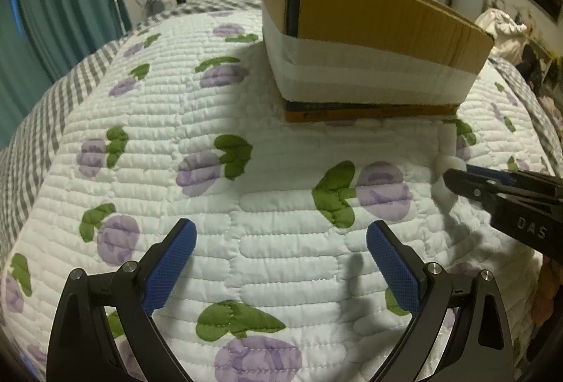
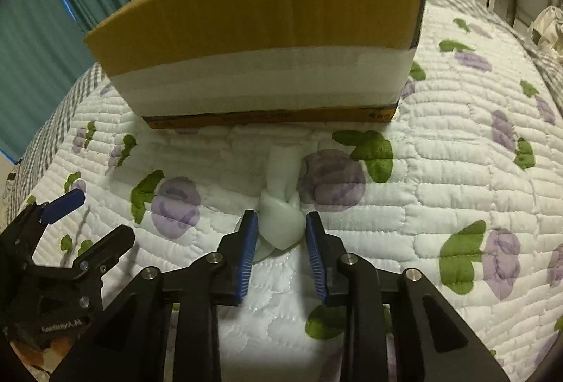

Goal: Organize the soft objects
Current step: 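Lift the white plastic piece into the box and open the right tool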

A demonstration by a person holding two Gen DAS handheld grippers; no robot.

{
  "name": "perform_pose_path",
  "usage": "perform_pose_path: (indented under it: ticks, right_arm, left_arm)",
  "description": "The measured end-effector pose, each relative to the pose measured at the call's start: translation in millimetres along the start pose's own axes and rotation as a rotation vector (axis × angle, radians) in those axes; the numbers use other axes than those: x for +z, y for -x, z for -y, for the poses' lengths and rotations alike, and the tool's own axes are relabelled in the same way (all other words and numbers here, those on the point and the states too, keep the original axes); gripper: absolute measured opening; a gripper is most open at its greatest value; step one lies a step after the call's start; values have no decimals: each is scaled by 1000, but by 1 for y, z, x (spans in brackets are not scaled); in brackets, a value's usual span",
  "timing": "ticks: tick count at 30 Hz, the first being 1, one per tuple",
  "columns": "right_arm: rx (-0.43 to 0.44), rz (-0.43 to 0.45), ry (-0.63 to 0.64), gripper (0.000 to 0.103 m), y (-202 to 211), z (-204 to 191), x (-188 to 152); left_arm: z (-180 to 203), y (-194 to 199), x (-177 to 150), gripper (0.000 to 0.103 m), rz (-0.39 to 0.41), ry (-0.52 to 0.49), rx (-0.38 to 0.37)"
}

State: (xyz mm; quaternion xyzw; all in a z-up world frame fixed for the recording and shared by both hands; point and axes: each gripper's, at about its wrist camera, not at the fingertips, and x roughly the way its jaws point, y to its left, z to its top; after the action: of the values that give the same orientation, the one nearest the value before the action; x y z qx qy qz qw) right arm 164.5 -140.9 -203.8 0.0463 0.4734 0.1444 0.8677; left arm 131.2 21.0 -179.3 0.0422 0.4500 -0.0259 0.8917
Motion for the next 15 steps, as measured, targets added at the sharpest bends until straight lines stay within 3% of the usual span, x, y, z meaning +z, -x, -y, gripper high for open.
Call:
perform_pose_path:
  ticks: [9,15]
  right_arm:
    - [18,128,51,23,63,-22,-6]
    - [17,242,99,23,121,-40,16]
  left_arm:
    - [-8,46,13,99,85,9,-2]
    - [-15,97,35,99,205,16,2]
